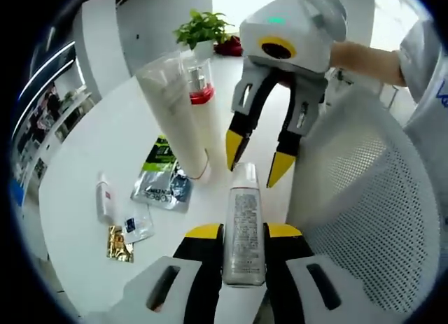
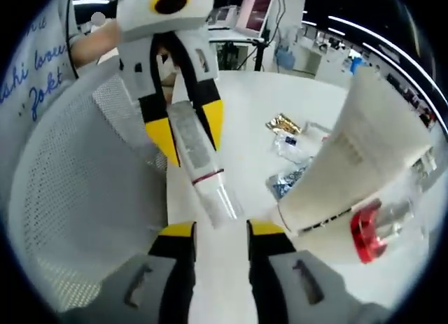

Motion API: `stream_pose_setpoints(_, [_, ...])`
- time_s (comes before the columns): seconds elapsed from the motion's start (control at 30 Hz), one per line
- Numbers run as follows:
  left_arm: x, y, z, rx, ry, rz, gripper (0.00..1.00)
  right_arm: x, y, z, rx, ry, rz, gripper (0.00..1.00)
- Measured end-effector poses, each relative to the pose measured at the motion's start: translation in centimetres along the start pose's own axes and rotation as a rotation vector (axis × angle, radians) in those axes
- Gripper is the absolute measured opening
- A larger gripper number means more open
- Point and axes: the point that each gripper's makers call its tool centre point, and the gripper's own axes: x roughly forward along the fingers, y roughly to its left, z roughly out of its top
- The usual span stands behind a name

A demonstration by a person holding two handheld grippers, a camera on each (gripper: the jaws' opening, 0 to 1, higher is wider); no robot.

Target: Arrange the skincare products in the storage area until every visible bottle or jar stands upright without overlapping.

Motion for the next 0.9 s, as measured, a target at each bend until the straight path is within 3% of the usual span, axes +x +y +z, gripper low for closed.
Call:
stream_pose_setpoints(0.5, [-0.1,-0.3,0.7,0.054,-0.01,-0.007,0.18,-0.2,-0.4,0.4,-0.087,-0.006,0.005,0.21])
stream_pose_setpoints(0.73, [0.5,-0.2,0.1,0.083,0.012,0.008,0.18,-1.6,-0.4,0.7,-0.094,0.007,0.01,0.17])
stream_pose_setpoints(0.77, [0.6,-0.2,-0.1,0.085,0.021,0.012,0.18,-1.8,-0.5,0.8,-0.099,0.008,0.006,0.16])
stream_pose_setpoints(0.8, [0.6,-0.1,-0.4,0.089,0.041,0.014,0.19,-2.3,-0.7,0.3,-0.094,0.049,0.004,0.01])
stream_pose_setpoints(0.83, [0.3,1.8,-1.1,0.078,0.08,0.126,0.18,-2.5,-2.3,1.2,-0.078,0.004,-0.077,0.01])
stream_pose_setpoints(0.87, [0.5,1.0,-1.2,0.174,0.085,0.051,0.18,-2.7,-0.7,2.2,-0.094,-0.05,0.002,0.01])
stream_pose_setpoints(0.9, [0.3,0.9,-1.0,0.1,0.06,0.036,0.18,-3.0,-0.2,2.2,-0.051,-0.036,0.034,0.01])
